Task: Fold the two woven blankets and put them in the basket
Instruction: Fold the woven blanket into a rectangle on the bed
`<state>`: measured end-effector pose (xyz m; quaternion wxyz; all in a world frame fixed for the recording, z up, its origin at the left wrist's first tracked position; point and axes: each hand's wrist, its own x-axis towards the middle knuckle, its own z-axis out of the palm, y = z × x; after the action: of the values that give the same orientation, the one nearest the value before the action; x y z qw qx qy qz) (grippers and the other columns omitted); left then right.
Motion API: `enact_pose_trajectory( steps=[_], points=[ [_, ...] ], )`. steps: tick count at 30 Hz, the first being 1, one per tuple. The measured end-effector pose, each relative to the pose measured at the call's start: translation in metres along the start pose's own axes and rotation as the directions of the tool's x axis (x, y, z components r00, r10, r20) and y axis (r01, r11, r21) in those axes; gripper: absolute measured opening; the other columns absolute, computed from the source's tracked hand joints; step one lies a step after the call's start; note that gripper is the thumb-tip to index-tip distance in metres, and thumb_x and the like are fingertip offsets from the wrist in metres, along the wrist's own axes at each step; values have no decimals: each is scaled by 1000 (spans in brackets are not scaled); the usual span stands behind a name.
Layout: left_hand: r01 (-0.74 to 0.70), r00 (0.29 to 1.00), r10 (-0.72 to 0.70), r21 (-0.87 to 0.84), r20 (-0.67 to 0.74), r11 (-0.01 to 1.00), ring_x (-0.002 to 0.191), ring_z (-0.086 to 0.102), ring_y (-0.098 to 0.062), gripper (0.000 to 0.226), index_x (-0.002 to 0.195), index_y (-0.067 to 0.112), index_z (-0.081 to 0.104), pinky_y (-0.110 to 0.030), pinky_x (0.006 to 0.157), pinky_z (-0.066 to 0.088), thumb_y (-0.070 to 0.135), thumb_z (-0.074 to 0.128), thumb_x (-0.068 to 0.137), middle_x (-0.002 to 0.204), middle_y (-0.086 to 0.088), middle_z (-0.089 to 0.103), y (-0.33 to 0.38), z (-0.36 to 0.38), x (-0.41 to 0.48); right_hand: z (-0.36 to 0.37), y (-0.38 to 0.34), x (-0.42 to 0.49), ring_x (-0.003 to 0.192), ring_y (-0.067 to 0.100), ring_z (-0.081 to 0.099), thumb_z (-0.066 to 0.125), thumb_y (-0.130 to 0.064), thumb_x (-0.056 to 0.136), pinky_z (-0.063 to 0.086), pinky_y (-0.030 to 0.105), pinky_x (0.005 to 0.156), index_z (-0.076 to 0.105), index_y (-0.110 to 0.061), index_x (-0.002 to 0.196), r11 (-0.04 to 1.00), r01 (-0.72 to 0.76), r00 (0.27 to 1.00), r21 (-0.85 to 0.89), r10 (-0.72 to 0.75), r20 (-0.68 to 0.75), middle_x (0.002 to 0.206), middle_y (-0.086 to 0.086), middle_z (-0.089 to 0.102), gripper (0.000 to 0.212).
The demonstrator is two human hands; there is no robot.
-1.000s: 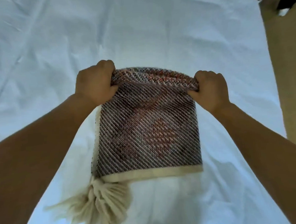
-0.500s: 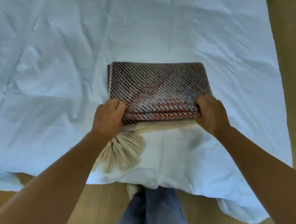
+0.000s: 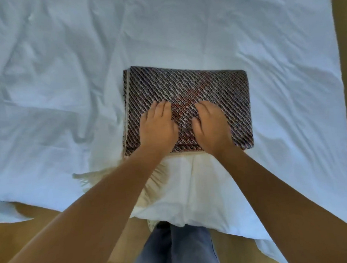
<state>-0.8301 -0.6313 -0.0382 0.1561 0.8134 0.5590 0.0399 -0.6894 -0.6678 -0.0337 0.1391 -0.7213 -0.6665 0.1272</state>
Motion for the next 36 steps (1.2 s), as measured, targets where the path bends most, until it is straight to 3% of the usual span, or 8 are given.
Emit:
enact_pose_trajectory(
  steps=[2,5,10,15,20,23,27,36],
  points=[
    [13,1000,-14,43,19,999,143,-6,-21,60,147,13,-1,-39,114,-3,31,25,96,157,-5,-1,6,18,19,19,-8,19,142,26,20,26,-36,95,10,41,117,30,-8,142,999,39,998,30,-40,51,151,13,29,55],
    [72,996,-77,112,39,991,142,-16,-20,63,145,15,-13,-39,110,-13,42,16,96,156,-5,-14,-10,50,25,52,5,25,145,19,1,13,-49,94,-11,42,113,12,-19,147,994,56,990,-90,-44,136,157,3,10,61],
    [233,971,-227,70,-79,970,143,0,-26,73,148,18,3,-44,111,-6,59,17,89,156,-13,3,-32,78,8,75,48,3,141,31,17,27,-59,88,0,57,108,24,-26,145,950,19,998,-312,2,69,153,9,26,66],
    [374,927,-373,40,-36,927,143,-1,-29,76,148,17,-1,-45,113,-3,60,16,88,155,-18,1,-38,78,3,61,93,-13,143,31,8,22,-64,85,-6,55,110,15,-29,146,937,-201,969,-286,232,79,156,9,14,71],
    [436,896,-442,97,48,895,142,-10,-31,80,147,13,-7,-53,110,-8,54,25,87,155,-17,-9,-21,54,25,33,93,-2,145,26,3,16,-58,86,-8,52,112,16,-20,147,940,-224,945,-257,274,177,157,8,10,72],
    [333,942,-326,88,-83,939,141,-13,-28,79,145,11,-11,-50,107,-12,41,24,81,154,-11,-11,9,40,50,23,68,31,143,18,4,27,-44,92,-11,44,112,26,-12,143,982,-148,985,-118,157,70,155,8,17,60],
    [97,995,-94,100,-31,990,142,-9,-22,62,147,15,-4,-44,109,-13,40,13,92,156,-6,-3,18,50,104,38,41,92,143,21,12,24,-32,96,-7,36,113,24,-10,144,994,94,992,-56,-89,86,154,9,23,53],
    [140,990,-141,186,-10,973,143,-1,-28,83,148,16,1,-39,111,-11,67,14,83,156,-16,2,-58,69,132,58,113,108,143,27,8,26,-51,90,-12,36,111,14,-21,147,982,11,993,-186,12,118,156,9,16,66]
  ],
)
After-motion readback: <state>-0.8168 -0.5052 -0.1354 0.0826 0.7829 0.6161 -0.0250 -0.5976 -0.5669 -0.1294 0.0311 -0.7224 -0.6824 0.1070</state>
